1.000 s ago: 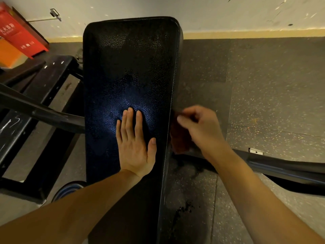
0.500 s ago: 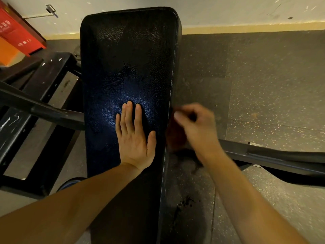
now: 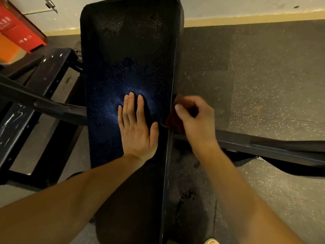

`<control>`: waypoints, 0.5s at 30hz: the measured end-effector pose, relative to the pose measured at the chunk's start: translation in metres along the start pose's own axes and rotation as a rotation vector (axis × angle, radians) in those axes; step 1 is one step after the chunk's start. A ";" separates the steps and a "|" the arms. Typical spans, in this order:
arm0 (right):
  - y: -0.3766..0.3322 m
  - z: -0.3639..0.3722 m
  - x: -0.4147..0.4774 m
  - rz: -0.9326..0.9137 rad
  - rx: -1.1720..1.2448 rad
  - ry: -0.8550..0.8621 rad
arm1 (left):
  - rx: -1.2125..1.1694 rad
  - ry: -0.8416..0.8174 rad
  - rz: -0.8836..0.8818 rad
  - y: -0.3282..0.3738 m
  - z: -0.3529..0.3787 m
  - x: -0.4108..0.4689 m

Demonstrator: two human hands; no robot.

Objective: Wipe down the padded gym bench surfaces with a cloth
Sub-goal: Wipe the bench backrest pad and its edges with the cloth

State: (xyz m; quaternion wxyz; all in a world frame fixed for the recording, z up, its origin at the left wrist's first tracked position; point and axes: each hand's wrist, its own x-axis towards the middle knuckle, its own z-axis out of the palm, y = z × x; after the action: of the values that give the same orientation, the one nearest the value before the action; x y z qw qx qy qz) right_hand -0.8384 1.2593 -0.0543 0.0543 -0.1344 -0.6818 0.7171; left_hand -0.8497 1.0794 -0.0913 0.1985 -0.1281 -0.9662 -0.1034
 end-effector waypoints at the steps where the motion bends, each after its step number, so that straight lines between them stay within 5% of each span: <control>1: 0.014 -0.002 -0.017 0.058 -0.001 -0.057 | -0.001 0.001 0.006 -0.001 0.001 -0.001; 4: 0.057 -0.015 -0.083 0.355 -0.159 -0.411 | 0.007 0.016 0.009 0.000 0.002 -0.002; 6: 0.067 -0.019 -0.090 0.429 -0.316 -0.502 | 0.011 0.016 0.007 0.000 0.002 -0.002; 12: 0.009 -0.009 -0.017 0.169 -0.036 -0.021 | 0.017 0.033 0.013 -0.001 0.001 -0.003; 15: 0.018 -0.012 -0.032 0.131 -0.045 -0.015 | 0.006 0.014 0.001 0.001 0.000 -0.002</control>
State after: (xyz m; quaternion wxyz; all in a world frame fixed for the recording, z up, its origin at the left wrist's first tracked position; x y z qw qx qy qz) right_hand -0.8026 1.2617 -0.0691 -0.0008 -0.1743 -0.6878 0.7047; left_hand -0.8476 1.0795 -0.0922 0.2059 -0.1271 -0.9650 -0.1012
